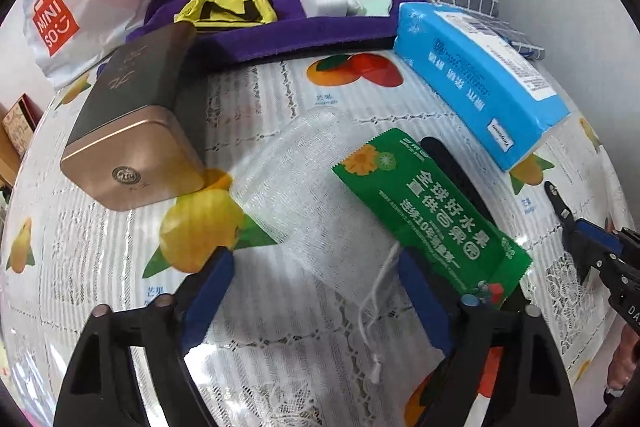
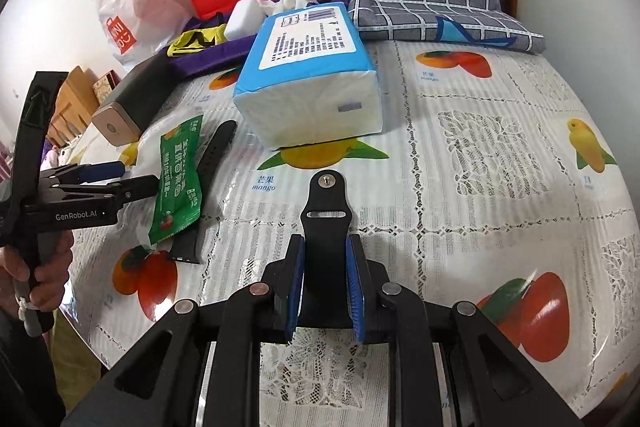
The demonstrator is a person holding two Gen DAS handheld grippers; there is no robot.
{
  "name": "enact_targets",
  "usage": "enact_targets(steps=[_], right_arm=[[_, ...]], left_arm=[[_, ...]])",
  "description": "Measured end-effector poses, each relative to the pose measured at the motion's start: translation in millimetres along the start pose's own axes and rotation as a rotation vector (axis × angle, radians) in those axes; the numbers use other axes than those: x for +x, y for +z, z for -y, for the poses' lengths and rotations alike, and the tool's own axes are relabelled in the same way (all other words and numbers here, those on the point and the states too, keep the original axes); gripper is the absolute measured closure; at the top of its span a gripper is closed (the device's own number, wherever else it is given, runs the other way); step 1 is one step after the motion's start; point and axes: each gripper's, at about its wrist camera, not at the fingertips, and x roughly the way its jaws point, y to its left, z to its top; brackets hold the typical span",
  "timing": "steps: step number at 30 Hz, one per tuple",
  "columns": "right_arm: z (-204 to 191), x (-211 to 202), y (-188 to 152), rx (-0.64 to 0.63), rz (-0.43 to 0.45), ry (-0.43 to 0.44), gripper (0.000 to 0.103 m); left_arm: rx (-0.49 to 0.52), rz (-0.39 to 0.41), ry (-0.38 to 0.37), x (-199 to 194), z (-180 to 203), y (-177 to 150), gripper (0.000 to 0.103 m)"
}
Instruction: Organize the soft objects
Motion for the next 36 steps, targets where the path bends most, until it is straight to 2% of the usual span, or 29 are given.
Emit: enact_targets(steps=[2, 4, 6, 7, 8, 11, 13, 14, 15, 18, 21, 28, 30, 32, 33, 35, 36], right_arm=[[-2, 1, 0, -0.013, 0.005, -0.010, 0.082], [-3, 0, 0, -0.017, 0.007, -0.014, 0.080], [-3, 0, 0, -0.010, 0.006, -0.004, 0.064], [-3, 0, 0, -0.009, 0.008, 0.003, 0.060], [-4, 0, 0, -0.012, 0.010, 0.001, 0.055], [-9, 2, -2, -0.036, 0.023, -0.035, 0.055], [-13, 3, -2, -0.056, 0.030, -0.071, 0.062], [-13, 3, -2, -0.059, 0.031, -0.081, 0.075], [-14, 3, -2, -0.066, 0.032, -0.102, 0.082], [-12, 2, -2, -0.060, 0.030, -0.094, 0.082], [-13, 1, -1, -0.058, 0.027, -0.089, 0.082], [-23, 0, -4, -0.081, 0.017, -0.075, 0.082], [-25, 1, -5, -0.084, 0.013, -0.072, 0.082], [-26, 1, -5, -0.078, 0.010, -0.069, 0.082], [-26, 0, -5, -0.076, 0.011, -0.066, 0.082], [-26, -3, -4, -0.072, 0.016, -0.051, 0.082], [-27, -6, -4, -0.072, 0.020, -0.048, 0.082]], left_arm=[[0.008, 0.019, -0.011, -3, 3, -1, 0.048], [0.020, 0.028, -0.026, -4, 6, -1, 0.060], [0.025, 0.029, -0.038, -4, 8, 1, 0.074], [0.018, 0.029, -0.054, -4, 8, 1, 0.087], [0.010, 0.024, -0.074, -4, 7, 2, 0.094], [-0.006, 0.022, -0.092, -5, 3, 1, 0.097], [-0.032, 0.014, -0.106, -9, -4, -3, 0.098], [-0.039, 0.013, -0.105, -11, -6, -6, 0.098], [-0.048, 0.011, -0.104, -14, -10, -10, 0.098], [-0.069, 0.010, -0.109, -28, -24, -23, 0.098], [-0.091, -0.001, -0.067, -38, -41, -38, 0.098], [-0.210, -0.050, -0.042, -50, -94, -70, 0.094], [-0.251, -0.027, -0.082, -53, -102, -74, 0.083], [-0.271, -0.010, -0.115, -55, -105, -73, 0.061], [-0.269, 0.006, -0.115, -56, -104, -70, 0.058], [-0.265, 0.028, -0.104, -56, -102, -65, 0.045], [-0.262, 0.032, -0.100, -54, -99, -61, 0.044]])
